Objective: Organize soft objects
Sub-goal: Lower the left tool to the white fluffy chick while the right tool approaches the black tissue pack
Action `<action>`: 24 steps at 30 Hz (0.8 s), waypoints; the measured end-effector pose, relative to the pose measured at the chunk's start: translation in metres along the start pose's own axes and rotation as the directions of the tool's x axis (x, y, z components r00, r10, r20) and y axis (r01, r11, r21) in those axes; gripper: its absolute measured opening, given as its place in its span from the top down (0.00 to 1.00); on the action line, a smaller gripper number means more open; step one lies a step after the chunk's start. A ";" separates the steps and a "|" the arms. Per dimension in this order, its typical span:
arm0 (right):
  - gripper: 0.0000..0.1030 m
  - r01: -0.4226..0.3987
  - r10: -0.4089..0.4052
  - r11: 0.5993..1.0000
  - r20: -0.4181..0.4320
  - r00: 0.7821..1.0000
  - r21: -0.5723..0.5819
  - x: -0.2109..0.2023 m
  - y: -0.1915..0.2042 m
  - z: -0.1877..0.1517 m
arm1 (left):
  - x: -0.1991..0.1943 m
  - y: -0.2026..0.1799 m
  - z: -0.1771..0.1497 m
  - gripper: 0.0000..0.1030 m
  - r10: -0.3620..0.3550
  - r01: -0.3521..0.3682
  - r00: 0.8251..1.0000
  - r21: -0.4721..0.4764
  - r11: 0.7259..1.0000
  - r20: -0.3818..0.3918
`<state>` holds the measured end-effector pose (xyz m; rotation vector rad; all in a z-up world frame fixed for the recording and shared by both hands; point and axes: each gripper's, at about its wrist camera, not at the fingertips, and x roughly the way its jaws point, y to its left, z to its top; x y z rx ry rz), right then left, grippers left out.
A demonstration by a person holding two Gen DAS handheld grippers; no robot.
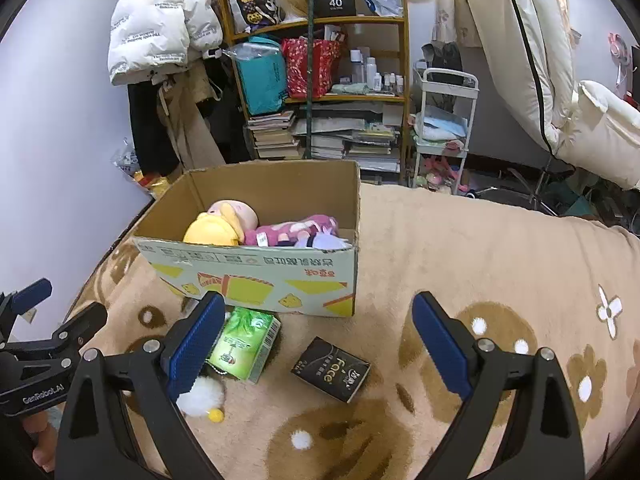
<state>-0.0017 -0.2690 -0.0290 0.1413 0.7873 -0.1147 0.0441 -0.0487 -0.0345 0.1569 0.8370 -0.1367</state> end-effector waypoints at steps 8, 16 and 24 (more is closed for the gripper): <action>0.04 0.008 -0.006 0.999 -0.051 0.999 0.037 0.019 -0.008 -0.002 | 0.024 -0.015 -0.010 0.04 -0.017 0.021 0.996 0.037 0.999 -0.089; 0.04 0.029 -0.025 0.999 -0.127 0.992 0.029 0.044 -0.008 -0.008 | 0.049 -0.030 -0.017 0.04 -0.044 0.057 0.984 0.072 0.996 -0.173; 0.04 0.046 -0.041 0.999 -0.199 0.979 0.020 0.067 -0.007 -0.017 | 0.075 -0.040 -0.029 0.04 -0.050 0.078 0.956 0.087 0.993 -0.287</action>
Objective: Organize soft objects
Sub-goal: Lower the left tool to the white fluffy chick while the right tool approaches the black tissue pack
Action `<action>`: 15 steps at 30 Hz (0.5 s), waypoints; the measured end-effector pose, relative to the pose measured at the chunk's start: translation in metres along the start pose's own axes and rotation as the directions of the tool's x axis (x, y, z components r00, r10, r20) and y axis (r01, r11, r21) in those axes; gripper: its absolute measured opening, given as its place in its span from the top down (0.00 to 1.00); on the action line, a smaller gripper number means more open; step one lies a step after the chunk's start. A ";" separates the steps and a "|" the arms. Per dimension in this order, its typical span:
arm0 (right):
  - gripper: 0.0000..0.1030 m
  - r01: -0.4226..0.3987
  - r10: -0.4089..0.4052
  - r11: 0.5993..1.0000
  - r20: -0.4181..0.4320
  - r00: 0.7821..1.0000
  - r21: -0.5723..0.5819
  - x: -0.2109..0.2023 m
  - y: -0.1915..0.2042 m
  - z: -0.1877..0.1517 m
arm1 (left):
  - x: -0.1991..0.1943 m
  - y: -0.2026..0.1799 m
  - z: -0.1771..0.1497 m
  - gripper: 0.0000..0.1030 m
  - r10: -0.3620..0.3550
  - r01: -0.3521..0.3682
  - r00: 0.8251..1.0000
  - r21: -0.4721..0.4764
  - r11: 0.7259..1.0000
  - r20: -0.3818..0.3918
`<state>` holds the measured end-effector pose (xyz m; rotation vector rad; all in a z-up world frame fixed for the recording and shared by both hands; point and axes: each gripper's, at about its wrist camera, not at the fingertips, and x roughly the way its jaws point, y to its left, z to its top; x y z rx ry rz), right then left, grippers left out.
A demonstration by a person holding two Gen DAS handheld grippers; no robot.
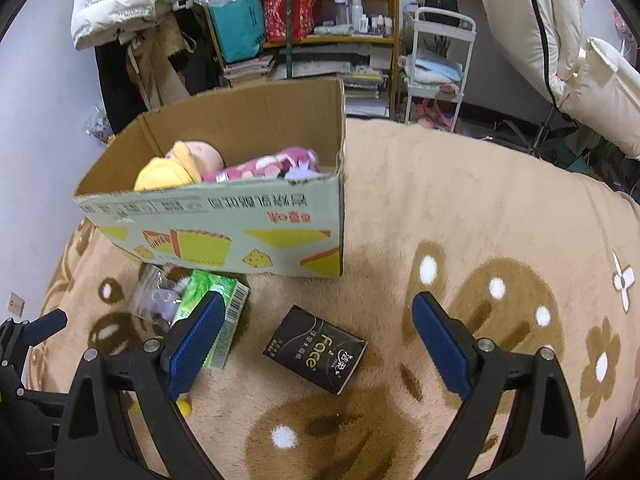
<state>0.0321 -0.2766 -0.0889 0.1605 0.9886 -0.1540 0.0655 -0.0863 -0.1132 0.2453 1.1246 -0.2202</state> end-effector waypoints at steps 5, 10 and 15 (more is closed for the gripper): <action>0.04 0.008 -0.009 1.000 -0.045 0.999 -0.012 0.015 0.003 -0.006 | 0.016 -0.005 -0.003 0.04 -0.007 0.008 0.998 0.013 1.000 -0.061; 0.04 0.014 -0.014 1.000 -0.096 0.995 -0.003 0.031 0.001 -0.010 | 0.031 -0.008 -0.007 0.04 -0.006 0.009 0.994 0.024 1.000 -0.109; 0.04 -0.018 0.023 0.999 -0.132 0.991 0.038 0.041 -0.004 -0.012 | 0.040 -0.011 -0.009 0.04 0.007 -0.001 0.989 0.041 0.999 -0.147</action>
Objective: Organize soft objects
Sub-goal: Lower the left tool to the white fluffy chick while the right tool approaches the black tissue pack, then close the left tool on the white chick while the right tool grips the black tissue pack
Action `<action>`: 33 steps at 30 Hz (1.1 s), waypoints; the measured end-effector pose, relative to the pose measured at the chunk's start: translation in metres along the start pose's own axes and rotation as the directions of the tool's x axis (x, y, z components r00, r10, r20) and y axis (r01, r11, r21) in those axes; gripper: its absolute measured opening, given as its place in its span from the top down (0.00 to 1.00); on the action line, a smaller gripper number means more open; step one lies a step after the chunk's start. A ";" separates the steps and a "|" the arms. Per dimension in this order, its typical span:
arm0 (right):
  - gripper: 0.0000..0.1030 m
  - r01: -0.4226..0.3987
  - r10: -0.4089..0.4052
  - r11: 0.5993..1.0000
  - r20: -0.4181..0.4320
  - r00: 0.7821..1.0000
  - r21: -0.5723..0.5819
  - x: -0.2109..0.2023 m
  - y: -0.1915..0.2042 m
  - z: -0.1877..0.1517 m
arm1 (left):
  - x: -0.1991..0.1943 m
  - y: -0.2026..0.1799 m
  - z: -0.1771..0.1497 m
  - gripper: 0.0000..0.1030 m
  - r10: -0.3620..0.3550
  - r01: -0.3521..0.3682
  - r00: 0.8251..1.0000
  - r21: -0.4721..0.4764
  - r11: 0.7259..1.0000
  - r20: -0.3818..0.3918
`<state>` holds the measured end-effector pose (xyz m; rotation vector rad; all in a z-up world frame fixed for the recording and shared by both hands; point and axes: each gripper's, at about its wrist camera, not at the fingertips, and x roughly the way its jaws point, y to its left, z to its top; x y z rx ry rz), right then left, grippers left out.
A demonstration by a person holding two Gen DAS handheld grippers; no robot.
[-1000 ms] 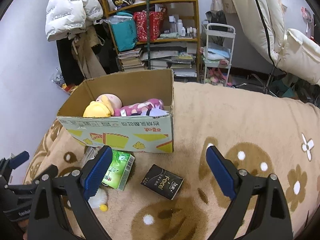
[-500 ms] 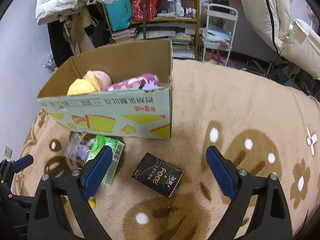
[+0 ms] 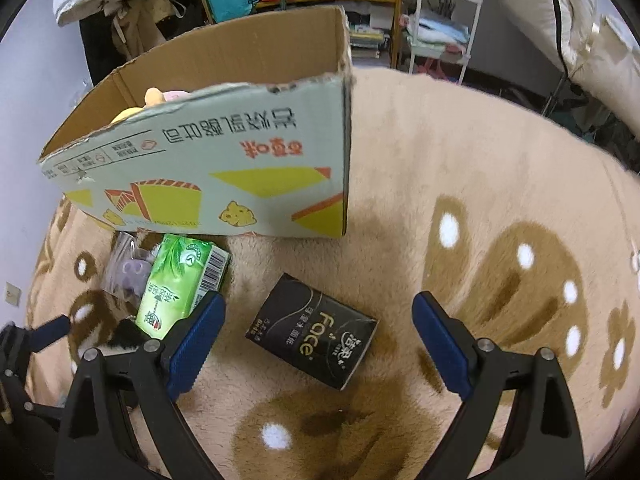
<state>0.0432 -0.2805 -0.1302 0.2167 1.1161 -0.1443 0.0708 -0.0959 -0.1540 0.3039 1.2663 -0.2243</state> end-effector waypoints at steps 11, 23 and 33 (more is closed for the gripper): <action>0.05 -0.004 0.006 1.000 -0.060 0.998 0.026 0.021 -0.007 -0.005 | 0.020 0.004 -0.001 0.04 -0.026 0.025 0.996 -0.005 1.000 -0.084; 0.09 0.007 -0.004 1.000 -0.106 0.994 0.027 0.038 -0.011 0.001 | 0.027 0.003 -0.004 0.23 -0.075 0.076 0.991 0.003 0.997 -0.109; 0.22 0.024 -0.022 1.000 -0.107 0.994 0.021 0.036 -0.013 -0.002 | 0.008 -0.012 -0.015 0.68 -0.090 0.095 0.990 0.044 0.994 -0.108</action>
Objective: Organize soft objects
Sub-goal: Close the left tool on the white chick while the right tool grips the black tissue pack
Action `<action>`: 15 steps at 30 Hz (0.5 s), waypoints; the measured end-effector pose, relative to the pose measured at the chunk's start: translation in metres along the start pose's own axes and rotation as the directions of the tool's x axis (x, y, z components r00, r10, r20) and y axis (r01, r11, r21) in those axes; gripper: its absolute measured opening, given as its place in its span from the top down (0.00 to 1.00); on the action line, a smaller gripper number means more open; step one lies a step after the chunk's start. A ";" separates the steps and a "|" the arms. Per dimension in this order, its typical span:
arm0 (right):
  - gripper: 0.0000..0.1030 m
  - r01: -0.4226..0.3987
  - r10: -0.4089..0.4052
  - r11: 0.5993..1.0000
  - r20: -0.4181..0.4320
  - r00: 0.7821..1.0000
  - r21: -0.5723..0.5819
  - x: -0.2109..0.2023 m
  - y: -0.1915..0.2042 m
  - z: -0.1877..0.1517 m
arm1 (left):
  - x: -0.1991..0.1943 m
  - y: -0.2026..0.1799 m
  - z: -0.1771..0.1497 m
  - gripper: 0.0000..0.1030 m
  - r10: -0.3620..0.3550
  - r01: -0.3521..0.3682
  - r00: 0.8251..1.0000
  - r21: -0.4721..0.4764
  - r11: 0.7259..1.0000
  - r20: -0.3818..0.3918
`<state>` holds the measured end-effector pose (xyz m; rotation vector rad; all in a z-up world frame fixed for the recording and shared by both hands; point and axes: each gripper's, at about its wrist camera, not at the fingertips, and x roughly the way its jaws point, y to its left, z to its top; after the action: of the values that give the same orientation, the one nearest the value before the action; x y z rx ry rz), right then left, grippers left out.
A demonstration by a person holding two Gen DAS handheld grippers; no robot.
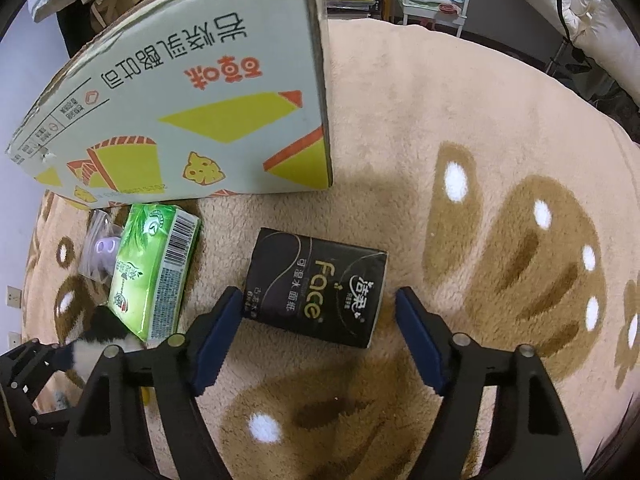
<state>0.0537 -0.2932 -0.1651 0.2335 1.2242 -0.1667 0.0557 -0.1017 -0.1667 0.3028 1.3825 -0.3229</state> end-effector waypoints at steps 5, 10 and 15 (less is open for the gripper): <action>0.26 -0.002 0.002 1.000 0.006 1.000 -0.008 -0.007 0.000 -0.001 | -0.006 0.001 -0.001 0.69 -0.006 0.006 1.000 -0.001 1.000 0.015; 0.33 -0.030 0.031 0.999 0.017 0.999 -0.020 -0.021 0.005 -0.003 | -0.016 0.010 0.002 0.70 0.002 -0.001 0.999 -0.036 0.999 0.045; 0.34 -0.036 0.037 0.999 0.027 0.999 -0.024 -0.027 0.008 -0.007 | -0.029 0.018 -0.001 0.70 0.004 0.002 0.996 -0.059 0.998 0.091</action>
<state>0.0409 -0.2834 -0.1413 0.2324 1.1930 -0.1239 0.0573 -0.0838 -0.1375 0.2371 1.2997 -0.2908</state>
